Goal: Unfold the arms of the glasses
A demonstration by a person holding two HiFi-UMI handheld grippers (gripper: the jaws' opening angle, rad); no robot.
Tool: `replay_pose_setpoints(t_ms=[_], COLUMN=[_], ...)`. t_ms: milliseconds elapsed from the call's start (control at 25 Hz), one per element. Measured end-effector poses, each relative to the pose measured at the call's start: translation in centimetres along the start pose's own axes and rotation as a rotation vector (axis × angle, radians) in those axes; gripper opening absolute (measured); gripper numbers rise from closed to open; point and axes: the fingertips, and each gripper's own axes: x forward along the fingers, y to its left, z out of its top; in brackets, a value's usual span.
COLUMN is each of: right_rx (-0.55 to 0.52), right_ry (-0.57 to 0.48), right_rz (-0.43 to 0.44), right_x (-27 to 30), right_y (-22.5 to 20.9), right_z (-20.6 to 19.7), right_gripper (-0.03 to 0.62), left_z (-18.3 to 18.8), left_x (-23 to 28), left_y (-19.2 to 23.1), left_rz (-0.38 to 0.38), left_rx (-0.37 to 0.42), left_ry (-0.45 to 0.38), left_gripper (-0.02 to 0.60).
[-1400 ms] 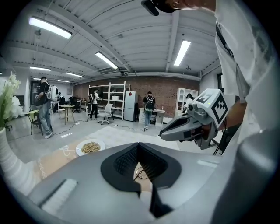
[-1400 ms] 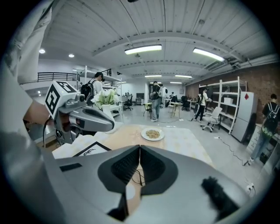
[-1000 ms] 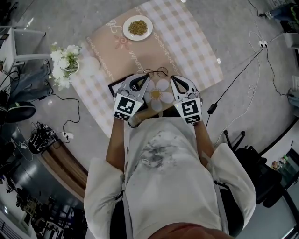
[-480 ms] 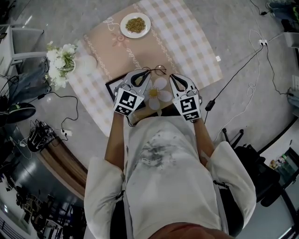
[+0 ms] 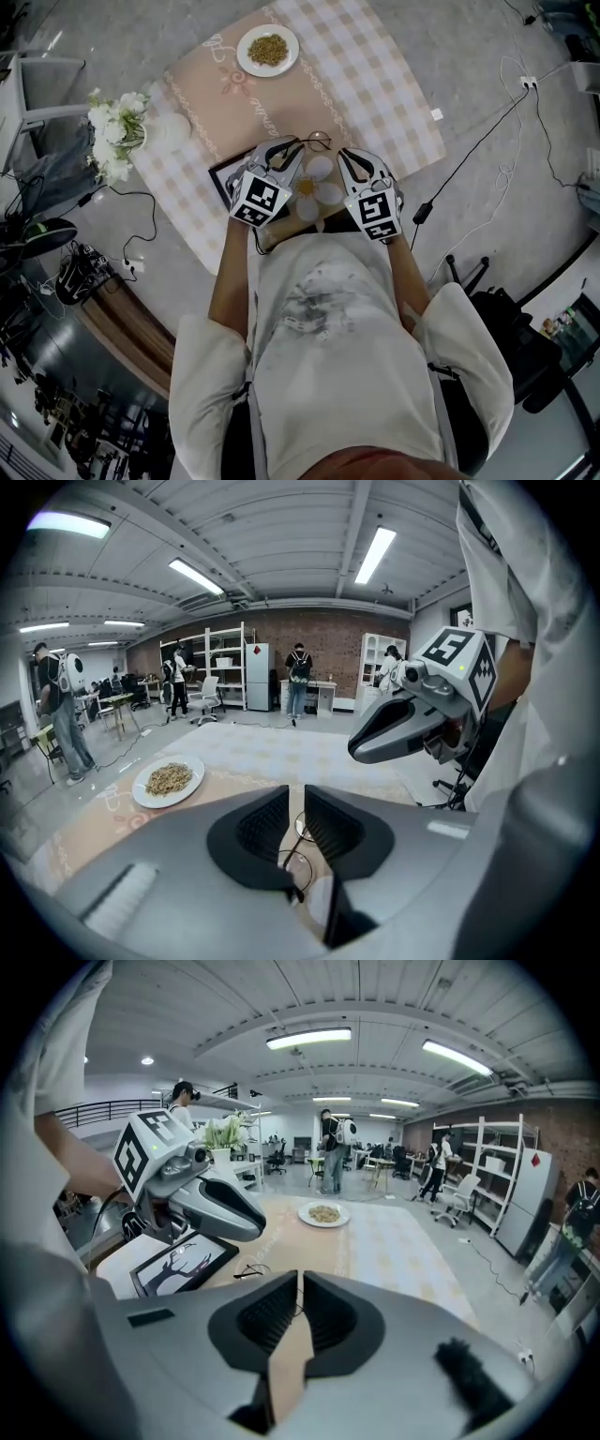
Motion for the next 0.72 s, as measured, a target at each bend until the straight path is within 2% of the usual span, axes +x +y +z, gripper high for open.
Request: replay_pose_setpoints(t_ms=[440,600,640,720], right_rx=[-0.008,-0.012,-0.011,-0.011], right_ry=[0.025,0.029,0.032,0.037], right_rz=[0.013,0.019,0.021,0.024], right_x=[1.2,1.5,1.5,1.6], right_y=[-0.2,0.0,0.0,0.1], right_z=[-0.7,-0.8,-0.9,-1.1], right_gripper=[0.018,0.018,0.047,0.057], left_z=[-2.2,-3.0,-3.2,-3.7], left_x=[2.8,3.5,3.7,4.1], left_y=[-0.4,-0.5,-0.5,-0.6], left_rz=[-0.057,-0.073,-0.074,-0.077], left_rx=[0.088,0.098,0.099,0.104], left_ry=[0.107,0.135,0.143,0.158], left_gripper=[0.095,0.097,0.097,0.097])
